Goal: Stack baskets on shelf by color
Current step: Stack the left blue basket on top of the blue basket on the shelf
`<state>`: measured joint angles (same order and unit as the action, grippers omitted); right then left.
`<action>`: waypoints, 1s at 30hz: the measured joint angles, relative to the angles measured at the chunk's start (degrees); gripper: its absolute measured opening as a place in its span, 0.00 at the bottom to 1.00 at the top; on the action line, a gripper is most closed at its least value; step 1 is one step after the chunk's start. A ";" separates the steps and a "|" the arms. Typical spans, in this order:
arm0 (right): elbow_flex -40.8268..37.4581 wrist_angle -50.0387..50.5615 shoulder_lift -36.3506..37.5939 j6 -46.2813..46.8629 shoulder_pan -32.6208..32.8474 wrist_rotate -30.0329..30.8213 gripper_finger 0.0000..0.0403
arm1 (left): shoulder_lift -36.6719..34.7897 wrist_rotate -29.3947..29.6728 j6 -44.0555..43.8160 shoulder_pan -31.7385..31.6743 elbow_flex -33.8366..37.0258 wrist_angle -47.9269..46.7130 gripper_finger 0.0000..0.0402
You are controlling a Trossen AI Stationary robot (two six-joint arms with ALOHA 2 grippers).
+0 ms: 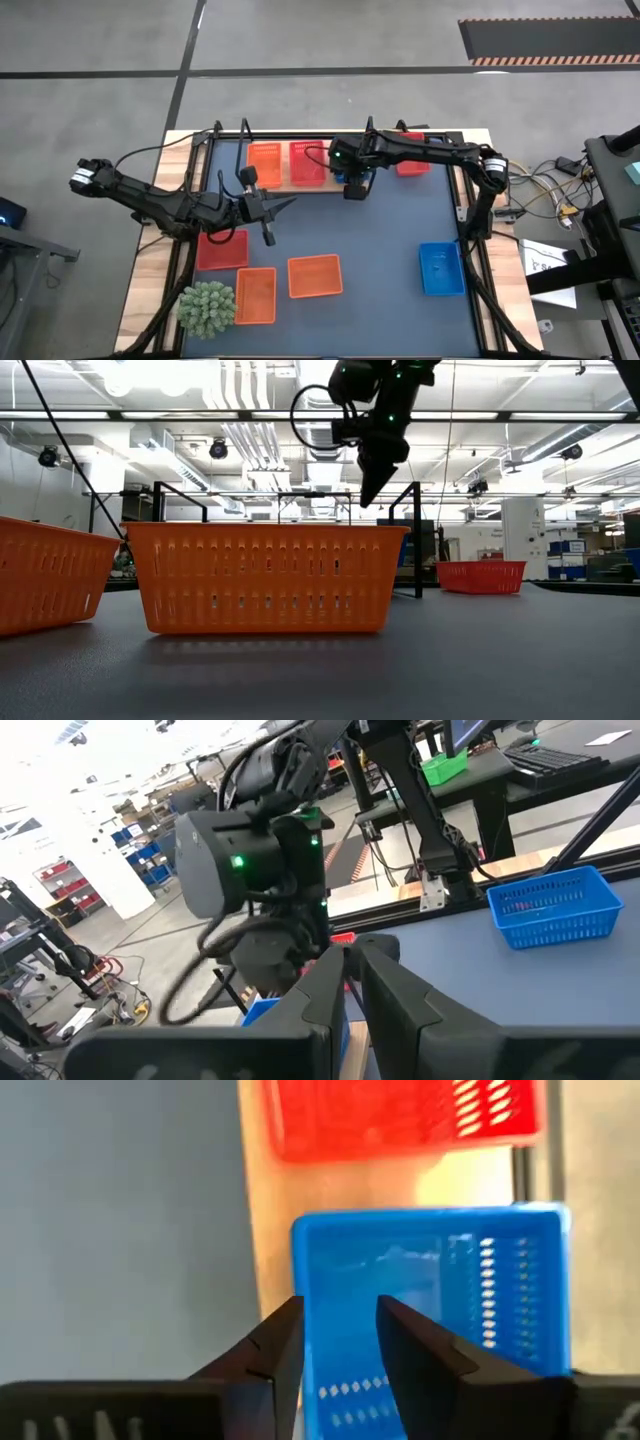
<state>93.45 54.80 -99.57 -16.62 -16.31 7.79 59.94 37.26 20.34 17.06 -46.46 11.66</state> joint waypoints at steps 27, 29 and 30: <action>-1.42 -2.25 -4.16 -2.84 -1.85 -3.76 0.02 | 0.00 -0.46 0.07 0.00 0.02 0.35 0.06; -1.42 -1.78 -4.14 -2.82 -1.82 -3.77 0.02 | 0.00 -0.46 0.07 0.00 0.02 0.34 0.06; -1.42 -1.79 -4.13 -2.82 -1.83 -3.76 0.02 | 0.00 -0.46 0.07 0.00 0.02 0.33 0.06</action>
<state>92.03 53.01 -103.70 -19.44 -18.13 4.03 59.94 36.80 20.40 17.06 -46.44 11.99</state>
